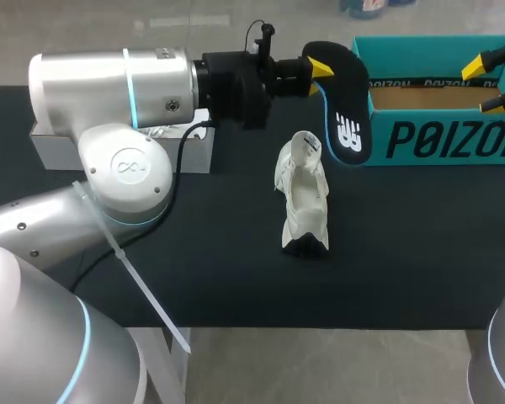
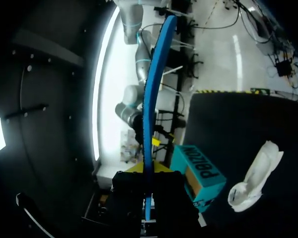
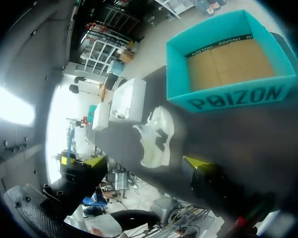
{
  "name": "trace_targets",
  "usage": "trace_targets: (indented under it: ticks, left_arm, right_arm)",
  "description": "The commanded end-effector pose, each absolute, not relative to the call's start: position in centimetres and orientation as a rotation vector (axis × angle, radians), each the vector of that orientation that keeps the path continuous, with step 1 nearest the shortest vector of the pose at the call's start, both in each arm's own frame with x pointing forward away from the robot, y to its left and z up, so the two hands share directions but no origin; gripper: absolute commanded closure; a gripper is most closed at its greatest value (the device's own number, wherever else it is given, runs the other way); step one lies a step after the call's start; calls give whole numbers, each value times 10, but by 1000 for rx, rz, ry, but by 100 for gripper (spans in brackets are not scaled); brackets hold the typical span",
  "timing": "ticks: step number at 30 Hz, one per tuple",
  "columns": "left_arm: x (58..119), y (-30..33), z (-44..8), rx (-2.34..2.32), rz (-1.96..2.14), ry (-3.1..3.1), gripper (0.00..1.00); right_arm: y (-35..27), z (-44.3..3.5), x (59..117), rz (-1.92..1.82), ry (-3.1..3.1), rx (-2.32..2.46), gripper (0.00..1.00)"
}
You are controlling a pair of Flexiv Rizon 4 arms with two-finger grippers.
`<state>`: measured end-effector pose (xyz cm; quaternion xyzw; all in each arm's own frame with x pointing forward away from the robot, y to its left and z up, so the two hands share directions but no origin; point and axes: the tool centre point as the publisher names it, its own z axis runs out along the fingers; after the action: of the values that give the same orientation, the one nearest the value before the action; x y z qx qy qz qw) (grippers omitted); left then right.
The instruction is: Take the shoe out of the shoebox, open the shoe tongue, remove and reinsert the insole, then place the shoe into the shoebox
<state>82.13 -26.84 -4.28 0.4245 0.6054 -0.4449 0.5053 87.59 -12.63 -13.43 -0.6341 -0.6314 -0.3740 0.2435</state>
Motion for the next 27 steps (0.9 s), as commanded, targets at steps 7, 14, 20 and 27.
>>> trace_targets:
  ticks: [7,14,20,27]
  left_arm:
    - [821,-269,-42,1025,-1071,1463,100]
    - [821,-269,-42,1025,-1071,1463,100]
    - [812,-254,-70,952,-1328,1758,100]
    - [804,-245,-81,1007,-1364,1873,100]
  right_arm:
    - [-132,-131,881,-1000,-1741,-1743,0]
    - [-132,-131,881,-1000,-1741,-1743,0]
    - [-132,-131,881,-1000,-1741,-1743,0]
    - [-132,-131,881,-1000,-1741,-1743,0]
